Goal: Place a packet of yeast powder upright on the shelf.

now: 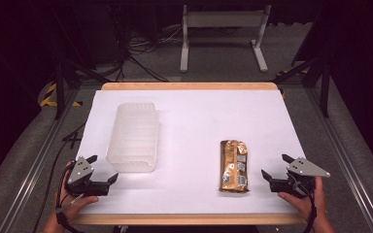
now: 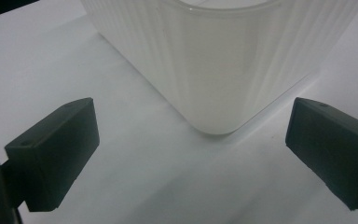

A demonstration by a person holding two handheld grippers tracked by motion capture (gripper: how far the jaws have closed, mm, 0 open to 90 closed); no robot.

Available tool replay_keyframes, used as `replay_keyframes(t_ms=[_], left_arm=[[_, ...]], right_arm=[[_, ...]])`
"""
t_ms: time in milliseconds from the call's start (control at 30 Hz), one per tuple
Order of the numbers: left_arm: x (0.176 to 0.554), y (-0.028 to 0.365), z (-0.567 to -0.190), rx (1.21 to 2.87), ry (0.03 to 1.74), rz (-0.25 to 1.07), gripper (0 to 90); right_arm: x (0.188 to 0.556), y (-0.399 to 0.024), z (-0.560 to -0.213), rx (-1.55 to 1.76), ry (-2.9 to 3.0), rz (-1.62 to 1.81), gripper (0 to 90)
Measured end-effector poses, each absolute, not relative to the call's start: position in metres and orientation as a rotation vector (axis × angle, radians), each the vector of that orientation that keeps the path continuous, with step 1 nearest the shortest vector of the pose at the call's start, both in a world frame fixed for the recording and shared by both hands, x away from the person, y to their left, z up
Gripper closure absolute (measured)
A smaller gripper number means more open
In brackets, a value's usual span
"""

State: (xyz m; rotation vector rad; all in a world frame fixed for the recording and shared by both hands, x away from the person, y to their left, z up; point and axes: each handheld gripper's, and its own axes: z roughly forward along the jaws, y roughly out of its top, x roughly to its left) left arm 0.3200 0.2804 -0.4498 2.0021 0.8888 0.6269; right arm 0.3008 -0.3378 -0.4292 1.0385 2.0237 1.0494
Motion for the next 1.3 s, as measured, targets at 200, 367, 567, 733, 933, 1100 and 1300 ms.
replay_keyframes(t_ms=[200,367,567,733,933,1100,1300], left_arm=[[0.317,0.281,-0.45,2.009,0.87,0.628,3.4],[0.314,0.284,-0.449,1.989,0.871,0.631,3.4],[0.315,0.28,-0.45,2.007,0.863,0.629,3.4],[0.315,0.28,-0.45,2.008,0.872,0.633,3.4],[0.316,0.277,-0.451,2.025,0.862,0.628,3.4],[0.315,0.277,-0.451,2.024,0.863,0.627,3.4],[0.317,0.276,-0.452,2.033,0.859,0.619,3.4]], right_arm=[[0.301,-0.334,-0.427,1.02,2.032,1.052,10.2],[0.302,-0.33,-0.425,1.014,2.03,1.06,10.2],[0.305,-0.326,-0.423,1.03,2.05,1.099,16.2],[0.318,-0.322,-0.414,1.033,2.09,1.176,22.3],[0.338,-0.313,-0.408,1.054,2.112,1.188,22.7],[0.361,-0.302,-0.4,1.047,2.139,1.216,25.0],[0.391,-0.283,-0.4,1.08,2.196,1.177,29.9]])
